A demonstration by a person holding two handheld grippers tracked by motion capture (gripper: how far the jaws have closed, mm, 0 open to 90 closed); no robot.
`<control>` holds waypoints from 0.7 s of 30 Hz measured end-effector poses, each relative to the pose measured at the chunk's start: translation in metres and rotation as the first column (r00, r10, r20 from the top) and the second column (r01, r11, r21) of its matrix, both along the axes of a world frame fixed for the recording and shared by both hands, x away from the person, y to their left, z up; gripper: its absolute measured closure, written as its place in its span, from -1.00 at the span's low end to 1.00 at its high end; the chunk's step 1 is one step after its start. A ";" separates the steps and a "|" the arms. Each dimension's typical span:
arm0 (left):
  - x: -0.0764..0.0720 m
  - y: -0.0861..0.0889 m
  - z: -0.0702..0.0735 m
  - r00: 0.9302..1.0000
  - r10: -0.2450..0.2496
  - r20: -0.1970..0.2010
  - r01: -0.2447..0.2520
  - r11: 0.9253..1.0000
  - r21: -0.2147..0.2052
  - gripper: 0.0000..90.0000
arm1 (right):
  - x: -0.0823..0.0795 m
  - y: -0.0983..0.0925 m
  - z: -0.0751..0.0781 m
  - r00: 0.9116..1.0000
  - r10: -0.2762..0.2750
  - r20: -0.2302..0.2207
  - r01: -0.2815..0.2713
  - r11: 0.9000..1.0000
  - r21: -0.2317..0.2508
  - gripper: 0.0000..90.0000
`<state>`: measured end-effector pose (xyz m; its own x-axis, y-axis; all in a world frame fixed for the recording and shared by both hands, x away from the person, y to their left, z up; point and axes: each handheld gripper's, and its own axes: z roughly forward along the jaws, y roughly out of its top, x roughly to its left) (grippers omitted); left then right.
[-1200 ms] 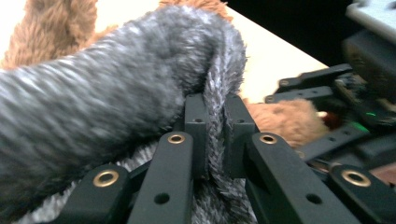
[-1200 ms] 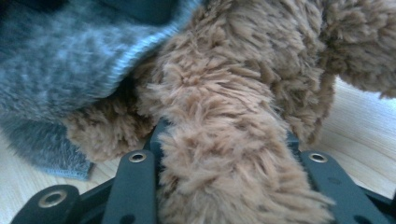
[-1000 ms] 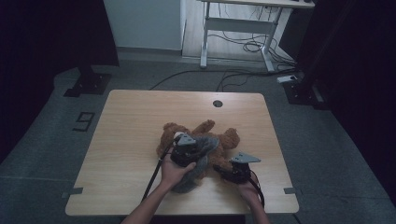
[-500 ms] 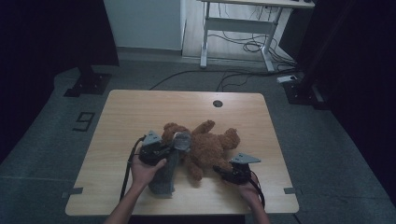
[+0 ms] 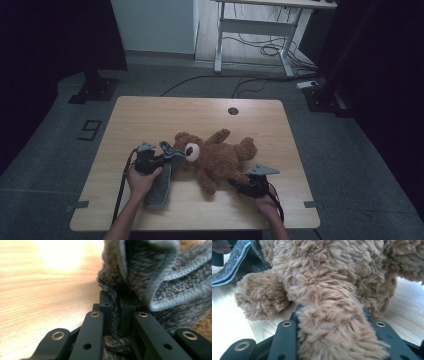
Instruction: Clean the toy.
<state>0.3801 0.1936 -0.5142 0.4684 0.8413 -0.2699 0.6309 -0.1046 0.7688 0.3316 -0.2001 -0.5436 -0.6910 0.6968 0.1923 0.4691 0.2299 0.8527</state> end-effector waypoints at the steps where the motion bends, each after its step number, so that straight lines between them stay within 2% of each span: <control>1: -0.002 0.000 0.005 1.000 -0.002 0.021 0.003 1.000 -0.012 0.84 | 0.000 0.000 0.000 1.000 0.000 -0.001 0.000 1.000 0.001 0.30; 4: -0.006 -0.006 0.031 0.994 -0.032 0.105 0.038 0.998 -0.057 0.84 | 0.001 -0.002 0.000 1.000 -0.002 -0.005 0.002 1.000 0.006 0.30; 6: -0.006 -0.016 0.049 0.988 -0.060 0.142 0.069 0.996 -0.063 0.83 | 0.001 -0.001 -0.001 1.000 -0.001 -0.003 0.001 1.000 0.004 0.30; 8: -0.004 -0.028 0.062 0.982 -0.088 0.166 0.100 0.993 -0.064 0.83 | 0.001 0.000 -0.001 1.000 -0.002 -0.004 0.002 1.000 0.001 0.30; 11: 0.001 -0.059 0.076 0.973 -0.141 0.185 0.155 0.986 -0.061 0.84 | 0.001 0.000 -0.001 1.000 -0.003 -0.008 0.003 1.000 0.003 0.30; 13: 0.004 -0.084 0.079 0.965 -0.187 0.186 0.200 0.978 -0.054 0.84 | 0.001 0.000 -0.002 1.000 -0.002 -0.009 0.002 1.000 0.003 0.30; 14: 0.004 -0.101 0.079 0.958 -0.219 0.185 0.231 0.972 -0.041 0.84 | 0.000 0.000 -0.002 1.000 -0.002 -0.010 0.002 1.000 0.003 0.30; 15: 0.004 -0.112 0.078 0.953 -0.241 0.183 0.250 0.968 -0.031 0.84 | 0.000 0.000 -0.002 1.000 -0.001 -0.010 0.001 1.000 0.003 0.30; 19: 0.001 -0.162 0.067 0.927 -0.343 0.153 0.348 0.937 -0.009 0.84 | 0.000 0.000 -0.003 1.000 0.006 -0.008 -0.006 1.000 -0.004 0.30; 20: -0.001 -0.175 0.063 0.919 -0.364 0.150 0.365 0.931 0.024 0.84 | 0.000 0.000 -0.003 1.000 0.006 -0.007 -0.006 1.000 -0.006 0.30; 21: -0.002 -0.180 0.060 0.915 -0.374 0.149 0.371 0.927 0.045 0.84 | 0.000 0.000 -0.003 1.000 0.006 -0.007 -0.006 1.000 -0.008 0.30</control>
